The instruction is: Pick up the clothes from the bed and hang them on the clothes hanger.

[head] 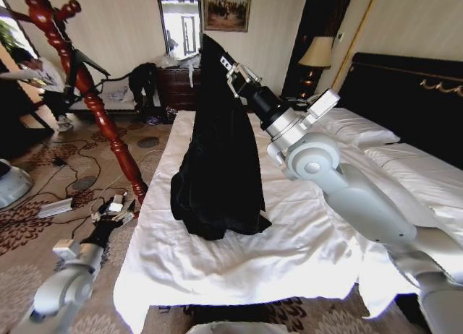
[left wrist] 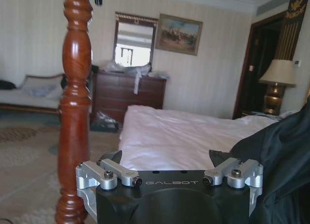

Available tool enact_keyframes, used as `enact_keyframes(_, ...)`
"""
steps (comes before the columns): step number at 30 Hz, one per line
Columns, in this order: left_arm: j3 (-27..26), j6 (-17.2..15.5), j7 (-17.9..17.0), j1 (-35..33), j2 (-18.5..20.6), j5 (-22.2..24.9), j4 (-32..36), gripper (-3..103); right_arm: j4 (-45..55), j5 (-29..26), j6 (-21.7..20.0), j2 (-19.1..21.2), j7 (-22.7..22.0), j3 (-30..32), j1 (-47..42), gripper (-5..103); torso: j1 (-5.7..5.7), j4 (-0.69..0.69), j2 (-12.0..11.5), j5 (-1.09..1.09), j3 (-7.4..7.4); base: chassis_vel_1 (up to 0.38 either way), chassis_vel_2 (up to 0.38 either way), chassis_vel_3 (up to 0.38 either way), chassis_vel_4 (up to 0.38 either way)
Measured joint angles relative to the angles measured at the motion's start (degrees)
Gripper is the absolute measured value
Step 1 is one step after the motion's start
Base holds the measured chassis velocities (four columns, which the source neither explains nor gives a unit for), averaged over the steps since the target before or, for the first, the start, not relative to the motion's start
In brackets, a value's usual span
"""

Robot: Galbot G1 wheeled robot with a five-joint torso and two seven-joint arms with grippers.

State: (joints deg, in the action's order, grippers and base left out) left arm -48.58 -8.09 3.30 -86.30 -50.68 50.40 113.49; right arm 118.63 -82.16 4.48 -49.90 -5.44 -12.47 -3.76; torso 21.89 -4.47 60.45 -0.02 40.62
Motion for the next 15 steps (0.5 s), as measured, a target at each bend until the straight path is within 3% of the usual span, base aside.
enact_keyframes(4, 4.8, -3.8, 5.1, 8.0, 7.6, 6.1, -8.0, 100, 0.2, -0.3, 0.0, -0.2, 0.3, -0.2, 0.6, 0, 0.0, 0.01, 0.0, 0.02, 0.0, 0.0, 0.0, 0.0, 0.0)
enact_keyframes(6, 6.1, -4.0, 6.2, 9.6, 8.5, 6.6, -9.7, 100, 0.4, -0.3, 0.0, -0.2, 0.3, -0.3, 0.6, 0, 0.0, 0.0, 0.0, 0.01, 0.0, 0.0, 0.0, 0.0, 0.0)
enact_keyframes(9, 13.3, -3.5, 12.8, 16.9, 11.8, 8.0, -16.7, 100, 0.5, -0.4, -0.2, -0.2, 0.3, -0.4, 0.7, 0, 0.0, 0.0, 0.0, 0.0, 0.0, 0.0, 0.0, 0.0, 0.0)
enact_keyframes(10, 17.8, -2.7, 17.1, 21.5, 12.9, 9.3, -20.3, 100, 0.4, -0.3, -0.2, -0.3, 0.3, -0.6, 0.9, 0, 0.0, -0.02, 0.0, 0.01, 0.0, 0.0, 0.0, 0.0, 0.0)
enact_keyframes(11, 17.8, -2.7, 17.1, 21.5, 12.9, 9.3, -20.3, 100, 0.4, -0.3, -0.2, -0.3, 0.3, -0.6, 0.9, 0, 0.0, -0.02, 0.0, 0.01, 0.0, 0.0, 0.0, 0.0, 0.0)
enact_keyframes(13, 22.6, -1.5, 22.9, 26.4, 13.3, 10.5, -23.9, 100, -0.2, -0.3, -0.3, -0.5, 0.3, -0.9, 1.3, 0, 0.0, -0.01, 0.0, 0.0, 0.01, 0.0, 0.0, 0.0, 0.0)
enact_keyframes(15, 24.8, -0.9, 26.2, 28.6, 13.4, 10.5, -25.1, 100, -0.6, -0.3, -0.4, -0.6, 0.3, -1.0, 1.6, 0, 0.01, -0.01, 0.0, 0.0, 0.0, 0.0, 0.0, 0.0, 0.0)
